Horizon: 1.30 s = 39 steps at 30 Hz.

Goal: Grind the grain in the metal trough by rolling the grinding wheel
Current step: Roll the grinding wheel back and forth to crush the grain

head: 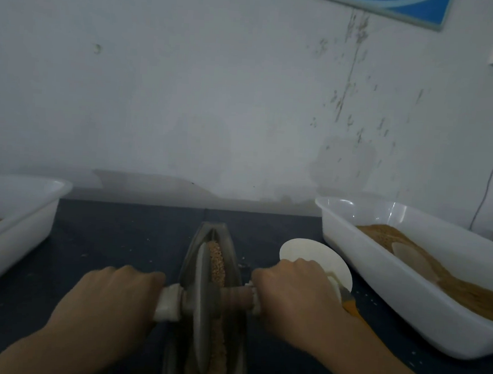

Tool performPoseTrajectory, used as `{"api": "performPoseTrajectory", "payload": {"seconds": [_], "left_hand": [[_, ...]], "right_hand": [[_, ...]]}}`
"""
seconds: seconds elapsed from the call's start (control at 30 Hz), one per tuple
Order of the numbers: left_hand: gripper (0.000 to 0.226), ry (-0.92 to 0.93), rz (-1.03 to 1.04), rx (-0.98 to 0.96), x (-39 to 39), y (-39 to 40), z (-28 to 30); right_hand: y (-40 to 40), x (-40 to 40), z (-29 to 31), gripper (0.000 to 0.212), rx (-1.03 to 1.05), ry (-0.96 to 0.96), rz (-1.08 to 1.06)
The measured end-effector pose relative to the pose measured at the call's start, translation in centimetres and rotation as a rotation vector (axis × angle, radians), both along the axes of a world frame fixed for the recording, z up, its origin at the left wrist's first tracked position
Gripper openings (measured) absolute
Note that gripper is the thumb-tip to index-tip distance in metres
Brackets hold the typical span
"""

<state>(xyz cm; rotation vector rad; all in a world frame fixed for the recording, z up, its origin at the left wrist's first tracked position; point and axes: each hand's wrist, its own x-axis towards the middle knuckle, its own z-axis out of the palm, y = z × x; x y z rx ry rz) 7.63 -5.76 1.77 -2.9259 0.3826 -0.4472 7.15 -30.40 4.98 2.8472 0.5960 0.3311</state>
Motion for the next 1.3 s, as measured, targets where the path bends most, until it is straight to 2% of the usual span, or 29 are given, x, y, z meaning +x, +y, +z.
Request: {"api": "performPoseTrajectory", "payload": {"seconds": [0.1, 0.27, 0.37, 0.5, 0.57, 0.73, 0.9, 0.97, 1.07, 1.2, 1.3], "left_hand": [[0.017, -0.074, 0.003, -0.006, 3.1, -0.7, 0.7], [0.010, -0.101, 0.006, 0.001, 5.4, -1.7, 1.7], [0.020, 0.029, -0.030, -0.022, 3.3, -1.0, 1.6], [0.025, 0.165, -0.041, 0.033, 0.0, -0.4, 1.7], [0.022, 0.107, -0.050, 0.076, -0.6, -0.5, 1.6], [0.014, -0.074, -0.042, 0.015, 2.4, -1.0, 1.1], [0.008, -0.054, 0.027, -0.086, 4.7, -1.2, 0.6], [0.010, 0.014, 0.008, -0.063, 4.0, -1.1, 0.9], [0.017, 0.061, -0.045, 0.018, 1.6, -0.8, 1.5], [0.023, -0.032, -0.097, 0.126, -0.7, -0.9, 1.6], [0.027, -0.103, -0.059, 0.126, 0.2, -1.2, 1.4]], "right_hand": [[0.0, 3.6, -0.5, 0.017, 0.011, -0.052, -0.070], [0.1, 5.7, -0.1, 0.009, 0.023, -0.072, -0.090], [-0.5, 3.2, -0.5, 0.009, 0.019, -0.015, -0.032], [-1.2, -0.1, -1.2, 0.007, 0.017, 0.171, -0.018], [-1.3, -0.6, -1.2, 0.008, 0.014, 0.194, -0.042], [-0.3, 2.2, -0.9, 0.010, 0.004, -0.036, -0.096], [0.8, 5.8, 0.3, 0.010, -0.100, -0.170, -0.069], [0.6, 5.1, 0.4, 0.009, -0.094, -0.150, -0.039], [-0.6, 2.1, -0.5, 0.012, -0.022, -0.021, 0.007], [-2.2, -1.2, -1.8, 0.029, 0.047, 0.037, -0.009], [-1.7, 0.1, -2.0, 0.026, 0.058, 0.004, -0.053]]}}
